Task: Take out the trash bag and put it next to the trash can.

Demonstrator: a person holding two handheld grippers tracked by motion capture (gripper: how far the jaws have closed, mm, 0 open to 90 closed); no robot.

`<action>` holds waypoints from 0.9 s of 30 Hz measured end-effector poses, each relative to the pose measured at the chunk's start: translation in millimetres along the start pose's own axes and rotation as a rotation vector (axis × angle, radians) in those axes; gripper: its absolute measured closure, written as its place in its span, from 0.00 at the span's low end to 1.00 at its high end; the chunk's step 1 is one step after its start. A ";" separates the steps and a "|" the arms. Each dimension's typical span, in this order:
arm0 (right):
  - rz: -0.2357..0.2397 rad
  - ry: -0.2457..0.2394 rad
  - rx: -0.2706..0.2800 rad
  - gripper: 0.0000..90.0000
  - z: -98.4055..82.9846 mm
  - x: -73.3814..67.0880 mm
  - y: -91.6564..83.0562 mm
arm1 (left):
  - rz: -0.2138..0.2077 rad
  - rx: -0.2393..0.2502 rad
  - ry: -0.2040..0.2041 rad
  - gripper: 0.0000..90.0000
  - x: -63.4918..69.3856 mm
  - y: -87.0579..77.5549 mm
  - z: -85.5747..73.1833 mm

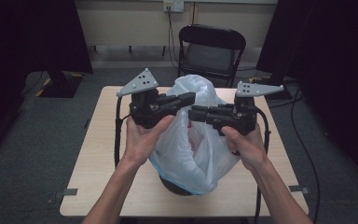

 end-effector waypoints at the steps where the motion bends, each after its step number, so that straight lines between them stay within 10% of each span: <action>1: 0.006 0.008 -0.008 0.74 -0.9 0.2 1.5 | -0.002 -0.004 -0.001 1.00 0.1 0.7 -0.7; 6: -0.003 0.034 -0.022 0.61 -2.5 1.0 9.8 | -0.011 -0.022 0.003 1.00 1.6 7.3 -4.5; 11: -0.051 0.002 -0.063 1.00 -5.2 4.4 14.0 | -0.056 0.012 -0.001 1.00 2.9 5.8 -1.8; 17: -0.066 0.001 0.037 1.00 19.7 9.4 -4.0 | -0.052 0.081 -0.005 0.46 -2.3 -17.9 9.6; 27: -0.101 -0.058 0.122 1.00 72.5 -0.4 -25.6 | -0.009 0.051 0.063 0.17 -9.5 -42.5 7.9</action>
Point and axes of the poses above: each handheld gripper's, and its own axes: y roughly forward along the jaws, z roughly out of its top, x roughly to its right, the point moved 8 cm from there along y, roughly forward along the jaws, and after that the axes turned 4 degrees about -z, right-handed, at the moved point
